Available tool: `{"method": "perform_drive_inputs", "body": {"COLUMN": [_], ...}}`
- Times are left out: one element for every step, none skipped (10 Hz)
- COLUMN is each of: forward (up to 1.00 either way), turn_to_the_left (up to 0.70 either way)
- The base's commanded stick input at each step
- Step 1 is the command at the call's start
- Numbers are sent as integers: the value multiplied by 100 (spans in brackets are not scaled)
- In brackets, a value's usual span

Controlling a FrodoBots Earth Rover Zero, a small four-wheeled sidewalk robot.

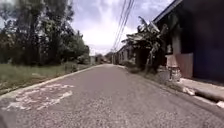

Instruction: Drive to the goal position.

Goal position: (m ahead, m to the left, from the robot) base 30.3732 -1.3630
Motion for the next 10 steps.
{"method": "perform_drive_inputs", "body": {"forward": [70,70,70,70,70,70,70,70,70,70], "turn_to_the_left": [0,0,0,0,0,0,0,0,0,0]}}
